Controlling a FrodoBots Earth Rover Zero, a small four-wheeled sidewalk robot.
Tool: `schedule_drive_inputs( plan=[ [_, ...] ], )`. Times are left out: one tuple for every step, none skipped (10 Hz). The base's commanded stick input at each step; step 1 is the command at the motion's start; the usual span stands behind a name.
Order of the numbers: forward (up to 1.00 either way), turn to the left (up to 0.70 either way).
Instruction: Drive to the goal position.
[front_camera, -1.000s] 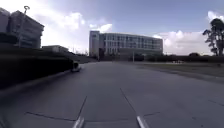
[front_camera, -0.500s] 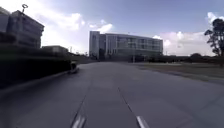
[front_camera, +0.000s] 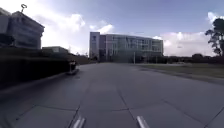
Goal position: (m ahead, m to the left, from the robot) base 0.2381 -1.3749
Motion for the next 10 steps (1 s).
schedule_drive_inputs(
  plan=[
    [0.76,0.0],
    [0.78,0.0],
    [0.81,0.0],
    [0.84,0.0],
    [0.81,0.0],
    [0.39,0.0],
    [1.0,0.0],
    [1.0,0.0],
    [1.0,0.0],
    [0.83,0.0]
  ],
)
